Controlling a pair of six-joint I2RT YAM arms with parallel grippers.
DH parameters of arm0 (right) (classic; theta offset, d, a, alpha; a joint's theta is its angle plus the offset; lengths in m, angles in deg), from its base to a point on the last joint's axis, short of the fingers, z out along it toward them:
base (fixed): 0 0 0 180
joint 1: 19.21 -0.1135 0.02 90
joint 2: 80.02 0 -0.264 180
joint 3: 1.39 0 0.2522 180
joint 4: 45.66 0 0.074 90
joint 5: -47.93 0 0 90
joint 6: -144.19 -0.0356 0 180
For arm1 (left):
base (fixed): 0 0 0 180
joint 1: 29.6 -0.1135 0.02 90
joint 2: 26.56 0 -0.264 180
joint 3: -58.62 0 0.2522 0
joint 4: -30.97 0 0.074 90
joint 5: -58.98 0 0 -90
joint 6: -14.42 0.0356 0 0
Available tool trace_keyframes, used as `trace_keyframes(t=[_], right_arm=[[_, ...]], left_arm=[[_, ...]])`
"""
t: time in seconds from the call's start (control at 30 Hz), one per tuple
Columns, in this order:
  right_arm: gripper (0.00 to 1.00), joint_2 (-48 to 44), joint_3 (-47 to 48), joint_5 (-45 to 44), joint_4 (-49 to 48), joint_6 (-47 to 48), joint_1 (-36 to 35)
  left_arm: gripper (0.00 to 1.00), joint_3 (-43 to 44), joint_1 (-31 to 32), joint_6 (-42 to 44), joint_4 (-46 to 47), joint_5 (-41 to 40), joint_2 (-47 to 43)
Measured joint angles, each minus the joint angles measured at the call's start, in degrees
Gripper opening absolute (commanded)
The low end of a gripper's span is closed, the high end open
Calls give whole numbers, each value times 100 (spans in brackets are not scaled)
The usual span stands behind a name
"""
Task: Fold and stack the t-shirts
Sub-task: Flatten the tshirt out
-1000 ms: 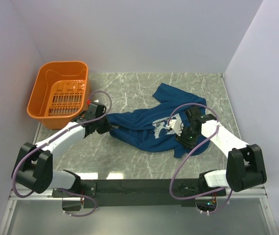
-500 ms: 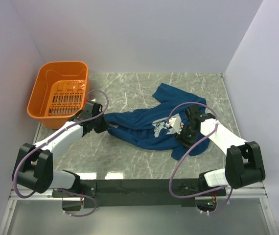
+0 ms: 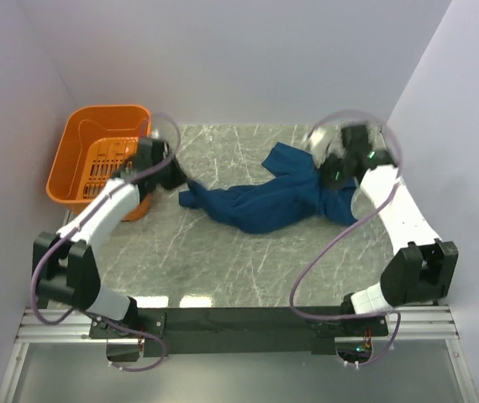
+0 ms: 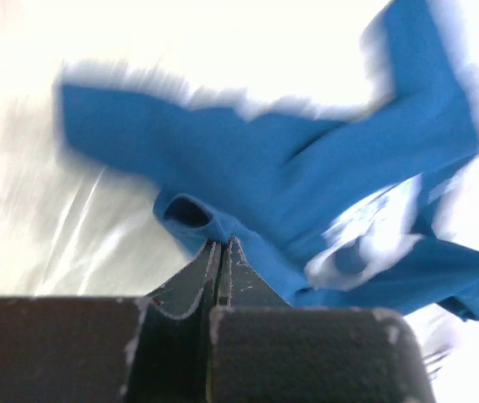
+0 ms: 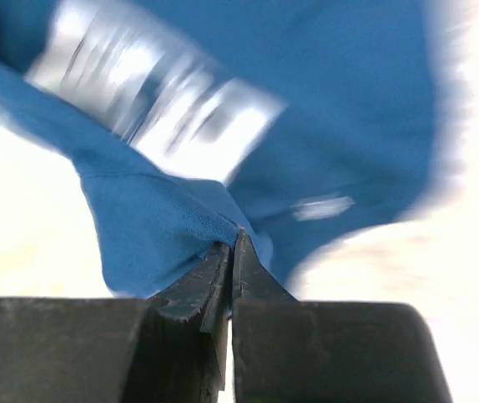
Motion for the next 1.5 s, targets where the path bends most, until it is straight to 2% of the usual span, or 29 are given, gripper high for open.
trace_keyframes(t=[0.07, 0.27, 0.37, 0.47, 0.53, 0.67, 0.83, 0.93, 1.03, 1.13, 1.17, 1.23, 1.33, 1.4, 1.43, 1.5], right_arm=[[0, 280, 1261, -26, -109, -382, 260], [0, 1473, 5257, -85, -367, -1528, 754], [0, 1412, 6087, -2, -586, -1847, 925], [0, 820, 5945, 264, -702, -1952, 1113], [0, 308, 5591, 608, -713, -1814, 1285], [0, -752, 4446, 1493, -302, -855, 1593], [0, -2057, 1749, 2245, 1110, 1147, 1670], [0, -2444, 59, 2251, 1790, 2011, 1665], [0, -2422, -1423, 2065, 2192, 2640, 1611], [1, -2461, -2177, 1958, 2507, 2992, 1493], [3, -2481, -2308, 1932, 2575, 3053, 1432], [17, -2485, -2441, 1906, 2592, 3099, 1296], [51, -2396, -2518, 1840, 2551, 3045, 1141], [55, -2319, -2494, 1825, 2472, 2964, 1097], [59, -2288, -2441, 1827, 2444, 2874, 1093], [60, -2251, -2205, 1821, 2343, 2603, 1093]], left_arm=[[0, 911, -146, -9, -13, 109, 367], [0, 4450, -566, -201, 227, 463, 1600], [0, 5727, -708, -306, 323, 625, 1803], [0, 6096, -787, -319, 560, 761, 1497], [0, 5860, -815, -308, 592, 841, 1117], [0, 4238, -844, -225, 732, 1038, -175], [0, 1858, -855, 39, 494, 1333, -1445], [0, 391, -855, 175, 107, 1528, -1917], [0, -828, -852, 313, -483, 1635, -2203], [0, -1631, -852, 365, -1106, 1652, -2485], [0, -1790, -852, 363, -1261, 1652, -2579], [0, -1987, -852, 356, -1488, 1650, -2734], [1, -2074, -852, 356, -1685, 1617, -2859], [5, -2074, -852, 367, -1759, 1521, -2868], [24, -2074, -852, 380, -1821, 1438, -2868], [44, -2068, -852, 487, -1958, 1268, -2876]])
